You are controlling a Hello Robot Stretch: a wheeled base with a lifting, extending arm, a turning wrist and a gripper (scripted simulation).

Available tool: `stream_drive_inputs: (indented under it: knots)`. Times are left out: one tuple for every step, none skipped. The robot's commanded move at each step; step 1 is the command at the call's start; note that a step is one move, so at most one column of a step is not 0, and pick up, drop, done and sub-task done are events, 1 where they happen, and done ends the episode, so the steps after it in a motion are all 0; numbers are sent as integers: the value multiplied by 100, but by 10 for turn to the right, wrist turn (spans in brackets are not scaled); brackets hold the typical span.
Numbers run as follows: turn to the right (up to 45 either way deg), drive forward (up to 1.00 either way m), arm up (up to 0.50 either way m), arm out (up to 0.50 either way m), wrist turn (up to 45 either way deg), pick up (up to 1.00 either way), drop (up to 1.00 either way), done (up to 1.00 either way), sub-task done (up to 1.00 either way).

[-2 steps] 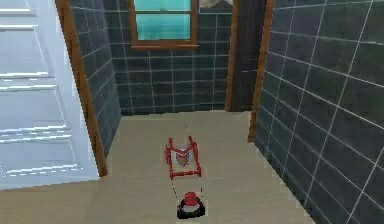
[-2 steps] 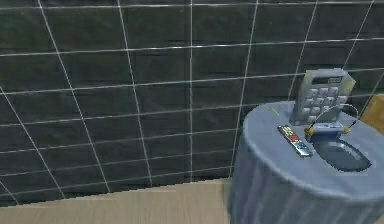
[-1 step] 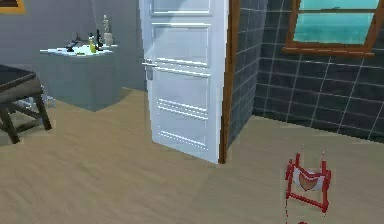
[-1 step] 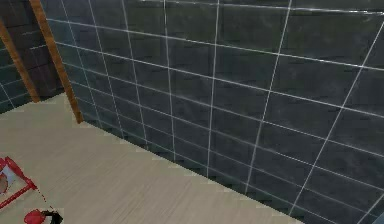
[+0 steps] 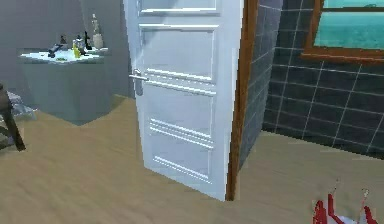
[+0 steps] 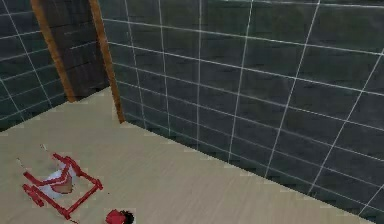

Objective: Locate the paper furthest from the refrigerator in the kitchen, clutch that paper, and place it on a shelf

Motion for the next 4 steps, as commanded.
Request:
stream_drive_inputs:
  knots:
    - [-450, 0, 0, 0, 0, 0, 0, 0, 0]
    - [-90, 0, 0, 0, 0, 0, 0, 0, 0]
    - [0, 100, 0, 0, 0, 0, 0, 0, 0]
    - [0, 100, 0, 0, 0, 0, 0, 0, 0]
